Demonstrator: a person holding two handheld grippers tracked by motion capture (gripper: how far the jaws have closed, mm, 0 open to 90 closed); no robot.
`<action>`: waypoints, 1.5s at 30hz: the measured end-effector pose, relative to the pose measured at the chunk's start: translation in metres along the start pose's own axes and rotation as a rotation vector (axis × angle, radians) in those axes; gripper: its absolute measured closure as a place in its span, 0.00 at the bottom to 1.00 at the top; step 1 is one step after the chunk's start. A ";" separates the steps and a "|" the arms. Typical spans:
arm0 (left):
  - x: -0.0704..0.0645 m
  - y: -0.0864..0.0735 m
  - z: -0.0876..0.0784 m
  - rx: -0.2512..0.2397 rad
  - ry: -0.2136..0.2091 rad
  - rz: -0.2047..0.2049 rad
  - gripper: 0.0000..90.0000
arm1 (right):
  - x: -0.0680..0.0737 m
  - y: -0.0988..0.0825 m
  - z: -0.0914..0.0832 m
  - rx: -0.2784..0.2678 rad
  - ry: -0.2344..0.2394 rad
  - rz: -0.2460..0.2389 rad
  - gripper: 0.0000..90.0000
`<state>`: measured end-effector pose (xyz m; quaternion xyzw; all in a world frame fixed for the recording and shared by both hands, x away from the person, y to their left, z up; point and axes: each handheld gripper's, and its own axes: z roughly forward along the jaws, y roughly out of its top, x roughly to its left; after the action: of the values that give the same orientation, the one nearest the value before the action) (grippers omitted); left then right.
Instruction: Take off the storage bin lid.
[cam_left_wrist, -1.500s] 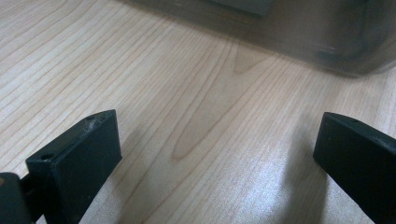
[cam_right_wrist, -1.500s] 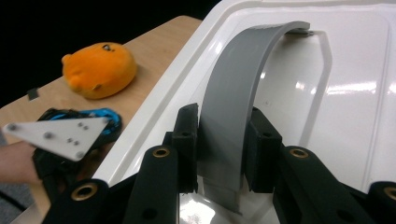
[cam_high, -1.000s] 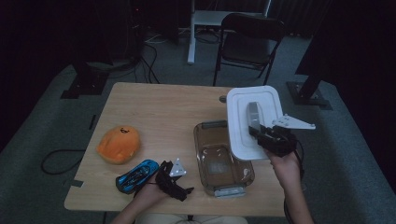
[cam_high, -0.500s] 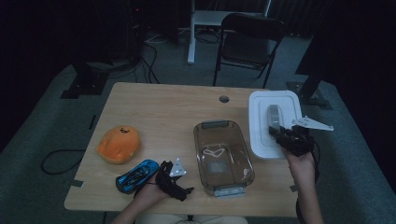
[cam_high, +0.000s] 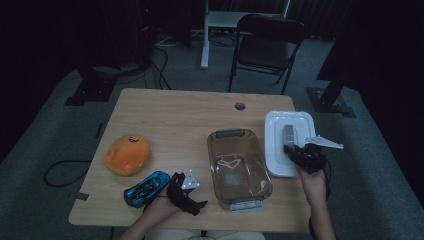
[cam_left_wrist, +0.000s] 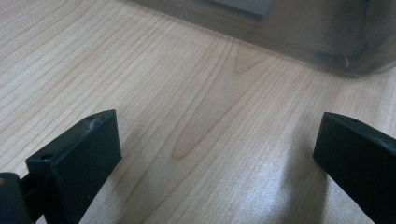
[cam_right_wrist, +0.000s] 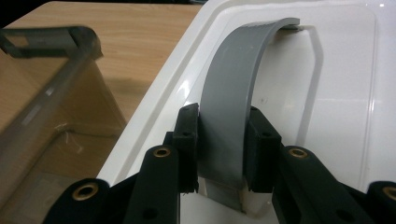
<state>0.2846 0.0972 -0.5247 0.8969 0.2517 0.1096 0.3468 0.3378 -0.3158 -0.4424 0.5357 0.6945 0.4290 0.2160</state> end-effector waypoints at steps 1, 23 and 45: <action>0.000 0.000 0.000 -0.001 0.000 -0.001 0.01 | 0.000 -0.002 0.004 0.005 0.005 0.000 0.78; 0.000 0.000 0.000 0.000 0.002 -0.004 0.01 | -0.011 -0.032 0.069 0.122 0.067 0.055 0.78; 0.012 0.015 -0.005 0.018 0.049 -0.065 0.01 | -0.001 -0.030 0.041 0.083 0.082 0.011 0.15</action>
<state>0.2986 0.0973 -0.5110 0.8884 0.2900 0.1180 0.3358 0.3524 -0.3036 -0.4897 0.5298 0.7171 0.4226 0.1624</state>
